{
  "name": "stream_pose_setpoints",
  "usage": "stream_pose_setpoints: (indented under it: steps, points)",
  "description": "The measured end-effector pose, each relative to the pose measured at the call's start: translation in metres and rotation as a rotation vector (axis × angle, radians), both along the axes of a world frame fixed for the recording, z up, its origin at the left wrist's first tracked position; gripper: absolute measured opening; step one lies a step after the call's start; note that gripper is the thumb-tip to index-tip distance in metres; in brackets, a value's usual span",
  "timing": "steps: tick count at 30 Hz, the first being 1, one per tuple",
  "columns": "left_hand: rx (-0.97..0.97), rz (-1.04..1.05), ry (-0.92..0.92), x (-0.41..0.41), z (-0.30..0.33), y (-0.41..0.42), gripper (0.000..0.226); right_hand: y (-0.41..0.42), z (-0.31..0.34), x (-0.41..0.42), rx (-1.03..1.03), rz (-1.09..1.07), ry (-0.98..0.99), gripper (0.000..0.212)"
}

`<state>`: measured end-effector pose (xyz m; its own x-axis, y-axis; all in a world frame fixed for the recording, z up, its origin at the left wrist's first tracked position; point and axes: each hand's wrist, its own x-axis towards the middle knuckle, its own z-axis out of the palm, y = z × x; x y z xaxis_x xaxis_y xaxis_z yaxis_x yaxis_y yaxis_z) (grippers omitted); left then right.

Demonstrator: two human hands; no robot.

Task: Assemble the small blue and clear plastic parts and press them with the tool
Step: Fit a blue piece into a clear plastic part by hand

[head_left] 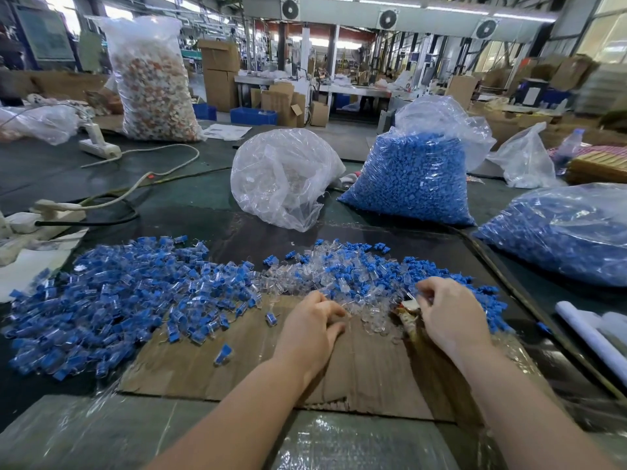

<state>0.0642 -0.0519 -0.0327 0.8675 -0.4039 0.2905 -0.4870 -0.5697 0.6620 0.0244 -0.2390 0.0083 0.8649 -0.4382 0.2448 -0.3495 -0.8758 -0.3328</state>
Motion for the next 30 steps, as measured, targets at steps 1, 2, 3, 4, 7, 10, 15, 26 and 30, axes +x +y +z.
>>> stream_pose_setpoints:
  steps: [1, 2, 3, 4, 7, 10, 15, 26, 30]
  points:
    - [-0.012, 0.042, -0.013, 0.001, 0.001, 0.001, 0.025, 0.003, 0.0, 0.006, 0.007, 0.025, -0.001, 0.023]
    - [-0.018, 0.076, -0.025, 0.003, 0.001, 0.002, 0.025, 0.006, 0.0, 0.013, 0.008, 0.046, 0.0, 0.023]
    - [-0.027, 0.102, -0.031, 0.004, 0.0, 0.003, 0.025, 0.008, 0.0, 0.02, 0.006, 0.063, 0.001, 0.024]
    - [-0.037, 0.121, -0.027, 0.005, -0.001, 0.004, 0.026, 0.011, -0.001, 0.026, 0.003, 0.078, 0.006, 0.025]
    - [-0.063, 0.149, -0.017, 0.007, -0.005, 0.005, 0.028, 0.019, -0.004, 0.046, -0.014, 0.1, 0.04, 0.027]
    - [-0.073, 0.149, -0.011, 0.007, -0.008, 0.004, 0.026, 0.024, -0.009, 0.062, -0.067, 0.08, 0.063, 0.03]
    - [-0.048, 0.107, -0.039, 0.008, -0.007, 0.003, 0.022, 0.031, -0.013, 0.083, -0.09, 0.048, 0.101, 0.026]
    - [-0.031, 0.046, -0.064, 0.007, -0.005, 0.004, 0.027, 0.03, -0.01, 0.082, -0.142, 0.04, -0.093, 0.012]
    - [-0.13, 0.092, -0.015, 0.005, -0.002, 0.006, 0.024, 0.038, -0.009, 0.063, -0.075, 0.145, -0.192, 0.008]
